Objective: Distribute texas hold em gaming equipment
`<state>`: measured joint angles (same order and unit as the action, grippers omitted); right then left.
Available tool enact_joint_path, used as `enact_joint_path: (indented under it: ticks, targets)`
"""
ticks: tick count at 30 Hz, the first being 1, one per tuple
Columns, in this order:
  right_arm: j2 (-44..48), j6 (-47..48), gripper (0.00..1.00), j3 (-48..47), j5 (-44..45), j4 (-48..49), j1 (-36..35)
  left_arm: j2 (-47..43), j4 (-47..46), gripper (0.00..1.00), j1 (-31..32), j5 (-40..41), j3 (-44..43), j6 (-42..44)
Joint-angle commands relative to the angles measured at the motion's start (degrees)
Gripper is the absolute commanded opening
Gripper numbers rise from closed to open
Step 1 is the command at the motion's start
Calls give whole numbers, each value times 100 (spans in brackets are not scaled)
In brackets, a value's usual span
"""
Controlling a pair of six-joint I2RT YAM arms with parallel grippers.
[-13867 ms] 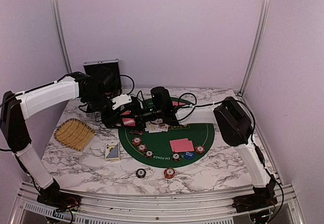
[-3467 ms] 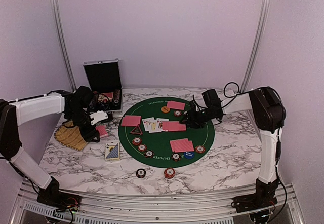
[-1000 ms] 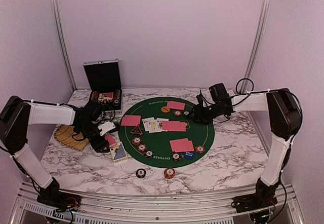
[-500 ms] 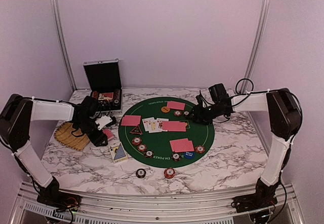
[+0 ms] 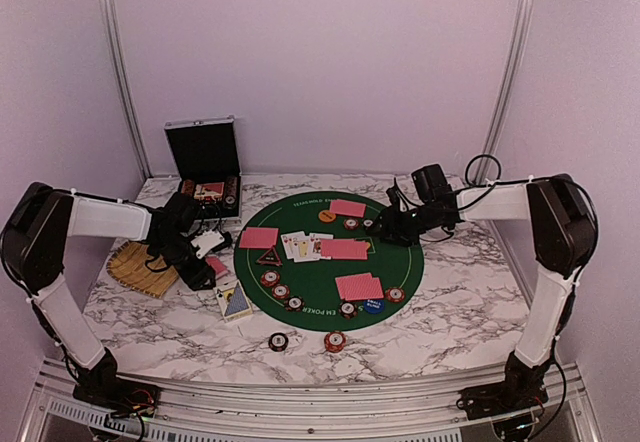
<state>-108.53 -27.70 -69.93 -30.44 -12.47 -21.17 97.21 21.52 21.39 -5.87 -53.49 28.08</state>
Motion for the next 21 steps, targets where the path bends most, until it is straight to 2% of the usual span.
enact_joint_path:
  ticks: [1,4,16,19,21]
  targets:
    - [286,-48,52,-131,69,38,-58,-5,41,67,32,-100,-46,121]
    - [330,-40,52,-166,87,-1,-62,-27,115,76,34,-65,-87,168]
    - [456,8,52,-186,119,-60,-58,-232,333,82,50,4,-426,145]
    - [472,38,52,-245,153,-126,-57,-270,525,94,50,-83,-612,145]
    - [502,70,55,-306,219,-190,-55,-316,668,99,50,-129,-781,114]
